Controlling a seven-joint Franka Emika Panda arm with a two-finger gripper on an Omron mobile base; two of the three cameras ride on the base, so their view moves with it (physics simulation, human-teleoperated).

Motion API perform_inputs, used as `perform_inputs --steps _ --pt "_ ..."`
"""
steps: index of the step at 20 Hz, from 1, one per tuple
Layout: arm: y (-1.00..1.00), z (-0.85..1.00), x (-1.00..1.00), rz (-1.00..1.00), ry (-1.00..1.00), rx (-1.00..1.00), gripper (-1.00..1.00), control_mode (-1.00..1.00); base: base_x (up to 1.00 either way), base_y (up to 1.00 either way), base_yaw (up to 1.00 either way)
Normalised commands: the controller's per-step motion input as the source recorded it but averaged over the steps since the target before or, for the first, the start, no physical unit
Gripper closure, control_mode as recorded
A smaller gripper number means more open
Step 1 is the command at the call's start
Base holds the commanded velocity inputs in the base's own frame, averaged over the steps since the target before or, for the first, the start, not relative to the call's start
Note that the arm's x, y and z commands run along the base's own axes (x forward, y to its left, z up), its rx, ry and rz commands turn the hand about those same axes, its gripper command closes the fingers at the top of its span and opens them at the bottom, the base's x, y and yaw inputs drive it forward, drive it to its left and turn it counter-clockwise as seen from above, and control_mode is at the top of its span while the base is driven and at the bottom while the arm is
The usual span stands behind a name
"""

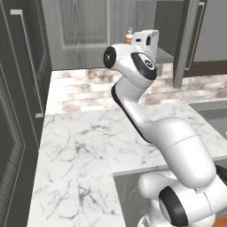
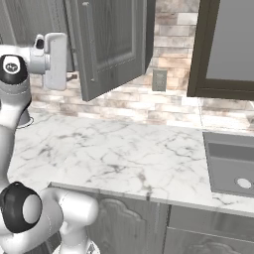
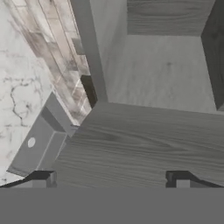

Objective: Open the cabinet. Pick the soap dispenser and place it next to the sink. Then close the cabinet.

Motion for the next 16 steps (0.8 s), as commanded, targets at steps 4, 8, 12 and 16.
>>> perform_inputs --steps 4,8,12,16 --pt "-0.41 0.0 -0.01 -0.02 0.0 -0.06 -1.0 -1.0 0.0 0.0 0.0" --pt "-0.57 0.0 -0.47 -0.09 0.0 0.0 -1.0 -1.0 0.0 0.0 0.0" --pt "-0.53 0.0 -0.65 -0.12 0.0 0.0 -1.0 -1.0 0.0 0.0 0.0" --pt "-0.4 0.0 -0.36 -0.09 0.0 0.0 -1.0 -1.0 0.0 0.0 0.0"
